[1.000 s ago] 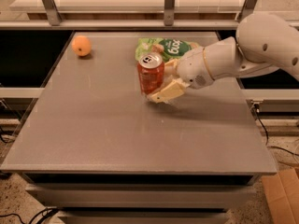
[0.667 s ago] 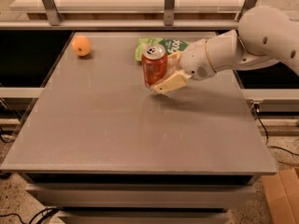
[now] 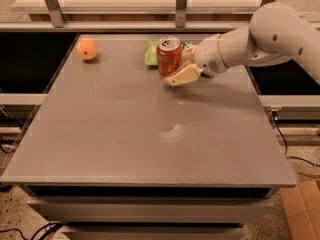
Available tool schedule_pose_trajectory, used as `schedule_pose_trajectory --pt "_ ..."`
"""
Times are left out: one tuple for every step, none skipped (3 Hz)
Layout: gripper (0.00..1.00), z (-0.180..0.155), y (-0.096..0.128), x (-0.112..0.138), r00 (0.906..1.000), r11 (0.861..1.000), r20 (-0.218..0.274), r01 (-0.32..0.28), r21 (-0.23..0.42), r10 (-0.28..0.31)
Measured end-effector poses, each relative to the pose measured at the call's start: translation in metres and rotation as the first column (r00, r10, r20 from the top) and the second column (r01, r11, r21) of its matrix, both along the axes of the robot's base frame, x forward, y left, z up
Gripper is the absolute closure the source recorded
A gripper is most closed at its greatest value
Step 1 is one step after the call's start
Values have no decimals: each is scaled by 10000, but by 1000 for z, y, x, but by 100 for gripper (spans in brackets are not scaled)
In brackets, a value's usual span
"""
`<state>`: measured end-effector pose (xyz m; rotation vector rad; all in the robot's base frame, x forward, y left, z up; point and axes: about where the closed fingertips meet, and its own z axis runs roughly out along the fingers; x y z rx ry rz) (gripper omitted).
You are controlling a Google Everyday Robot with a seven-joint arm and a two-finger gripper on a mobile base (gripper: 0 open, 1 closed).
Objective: Move coke can near green rice chip bag
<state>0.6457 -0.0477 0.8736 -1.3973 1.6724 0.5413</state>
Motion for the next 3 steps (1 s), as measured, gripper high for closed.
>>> schedule_pose_trajectory --pt "100 -9 -5 26 9970 9971 -100 762 14 -762" --pt "83 -18 -11 45 9880 9884 -304 1516 55 -1513" --pt "61 -24 -21 54 9780 9787 -481 2042 185 -2032"
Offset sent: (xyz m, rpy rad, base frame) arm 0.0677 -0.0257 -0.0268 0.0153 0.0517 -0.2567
